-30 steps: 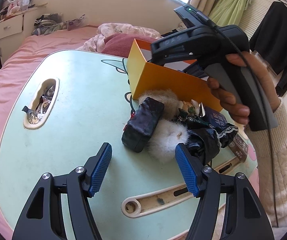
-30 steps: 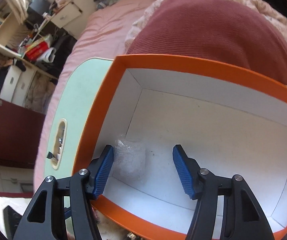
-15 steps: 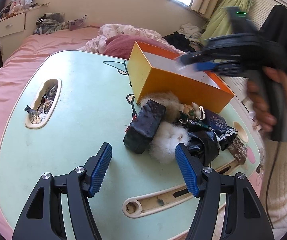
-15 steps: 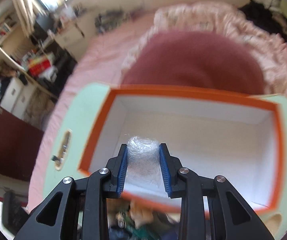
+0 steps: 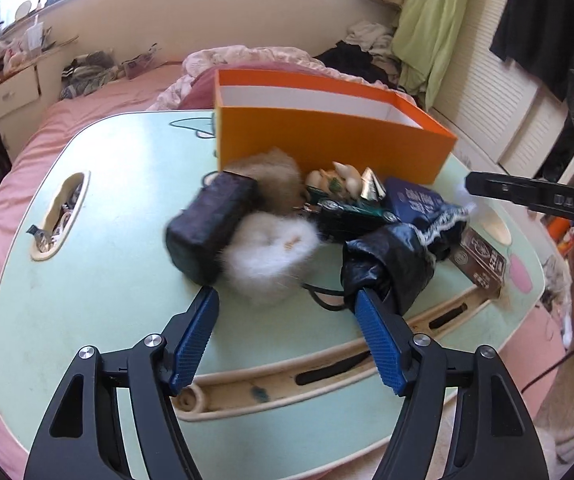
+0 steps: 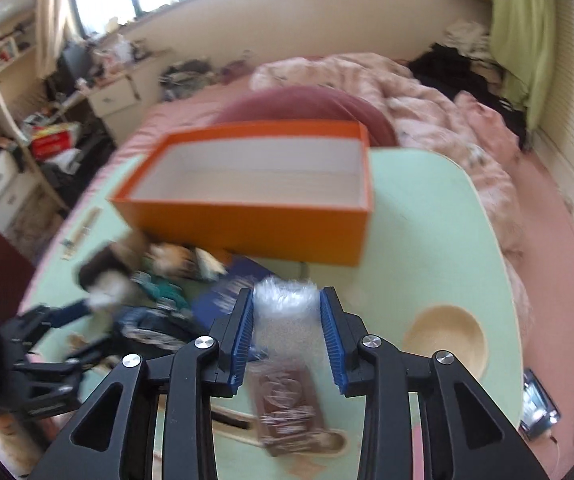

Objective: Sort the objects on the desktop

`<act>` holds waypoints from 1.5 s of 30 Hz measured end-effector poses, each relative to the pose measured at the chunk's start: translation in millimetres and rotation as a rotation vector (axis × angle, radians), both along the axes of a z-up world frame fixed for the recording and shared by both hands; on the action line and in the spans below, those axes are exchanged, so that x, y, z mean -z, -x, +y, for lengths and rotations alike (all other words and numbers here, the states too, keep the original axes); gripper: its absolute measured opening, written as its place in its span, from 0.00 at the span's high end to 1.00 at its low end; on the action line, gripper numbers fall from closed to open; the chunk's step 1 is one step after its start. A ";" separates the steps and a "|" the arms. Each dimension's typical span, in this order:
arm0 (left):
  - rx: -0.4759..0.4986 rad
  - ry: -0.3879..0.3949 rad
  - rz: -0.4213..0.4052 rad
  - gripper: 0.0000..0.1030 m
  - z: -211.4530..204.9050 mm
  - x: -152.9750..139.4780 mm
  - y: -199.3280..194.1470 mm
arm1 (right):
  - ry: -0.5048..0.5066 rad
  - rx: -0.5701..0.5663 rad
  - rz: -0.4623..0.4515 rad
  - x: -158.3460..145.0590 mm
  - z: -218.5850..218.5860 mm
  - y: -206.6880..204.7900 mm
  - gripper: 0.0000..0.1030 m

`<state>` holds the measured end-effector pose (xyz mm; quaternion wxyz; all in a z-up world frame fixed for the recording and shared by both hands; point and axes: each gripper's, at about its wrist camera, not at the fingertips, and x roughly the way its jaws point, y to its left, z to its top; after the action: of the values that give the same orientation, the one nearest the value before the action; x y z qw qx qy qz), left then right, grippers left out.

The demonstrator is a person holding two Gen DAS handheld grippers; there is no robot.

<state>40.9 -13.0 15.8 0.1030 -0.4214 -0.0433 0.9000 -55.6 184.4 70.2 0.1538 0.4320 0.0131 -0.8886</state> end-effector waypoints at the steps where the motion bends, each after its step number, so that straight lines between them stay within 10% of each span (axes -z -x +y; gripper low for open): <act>1: -0.006 0.006 0.007 0.31 1.5 -0.7 -1.1 | 0.025 0.010 0.015 0.2 4.1 -0.9 0.55; 5: -0.037 0.041 0.061 0.31 4.6 -7.0 -7.4 | 0.170 0.031 0.133 -5.5 26.5 -24.4 0.20; 11: -0.064 0.052 0.105 0.30 5.5 -8.9 -19.5 | 0.193 0.108 0.273 -3.5 28.2 -81.0 0.06; 16: -0.094 0.096 0.059 0.30 7.3 5.2 -15.1 | -0.014 0.132 0.272 19.9 -5.6 -97.9 0.05; 24: -0.093 0.146 0.053 0.00 13.6 14.5 -8.4 | -0.042 0.096 0.153 48.8 -13.7 -80.5 0.05; 45: -0.030 0.139 0.087 0.00 13.9 17.2 -7.4 | -0.099 0.027 0.156 62.6 -17.5 -81.0 0.00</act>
<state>48.3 0.9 -1.4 0.0619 -0.3875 0.0173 0.9196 25.4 166.9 7.6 0.1188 0.3685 0.0633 -0.9198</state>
